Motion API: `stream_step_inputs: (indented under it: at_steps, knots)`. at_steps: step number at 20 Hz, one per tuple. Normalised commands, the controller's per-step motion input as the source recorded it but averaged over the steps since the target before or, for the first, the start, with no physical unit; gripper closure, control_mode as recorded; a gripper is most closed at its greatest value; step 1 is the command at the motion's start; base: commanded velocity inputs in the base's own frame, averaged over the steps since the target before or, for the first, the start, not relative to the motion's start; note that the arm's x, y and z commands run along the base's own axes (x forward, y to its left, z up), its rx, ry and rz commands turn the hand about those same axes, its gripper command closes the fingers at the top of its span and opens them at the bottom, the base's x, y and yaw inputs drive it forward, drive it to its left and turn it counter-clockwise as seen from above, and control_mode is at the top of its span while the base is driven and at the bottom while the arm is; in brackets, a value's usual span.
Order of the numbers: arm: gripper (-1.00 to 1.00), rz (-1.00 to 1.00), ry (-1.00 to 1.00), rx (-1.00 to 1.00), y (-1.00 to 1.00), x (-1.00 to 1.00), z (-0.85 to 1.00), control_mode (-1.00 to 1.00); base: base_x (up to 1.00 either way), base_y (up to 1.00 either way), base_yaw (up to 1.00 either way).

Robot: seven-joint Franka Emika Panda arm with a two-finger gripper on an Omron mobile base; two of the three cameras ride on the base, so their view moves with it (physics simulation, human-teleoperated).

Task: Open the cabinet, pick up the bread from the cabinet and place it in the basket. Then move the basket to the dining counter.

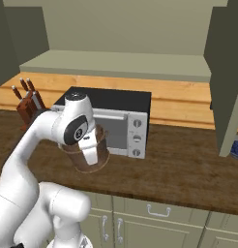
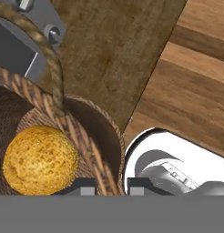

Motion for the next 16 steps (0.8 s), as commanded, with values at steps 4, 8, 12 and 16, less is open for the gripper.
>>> stream_step_inputs:
  at_steps: [4,8,12,16]
  knots:
    - [1.00,-0.27,-0.05,0.00,0.01,-0.32,0.40,-1.00,0.00,0.00,0.00]
    - [1.00,-0.28,-0.01,0.00,0.00,0.00,0.50,-1.00,0.00,0.00,0.00]
    - [1.00,-0.19,0.00,0.00,0.00,0.05,0.42,-1.00,0.00,0.00,0.00]
    - [1.00,-0.09,0.00,0.12,-0.07,0.06,0.24,-1.00,0.00,0.00,0.00]
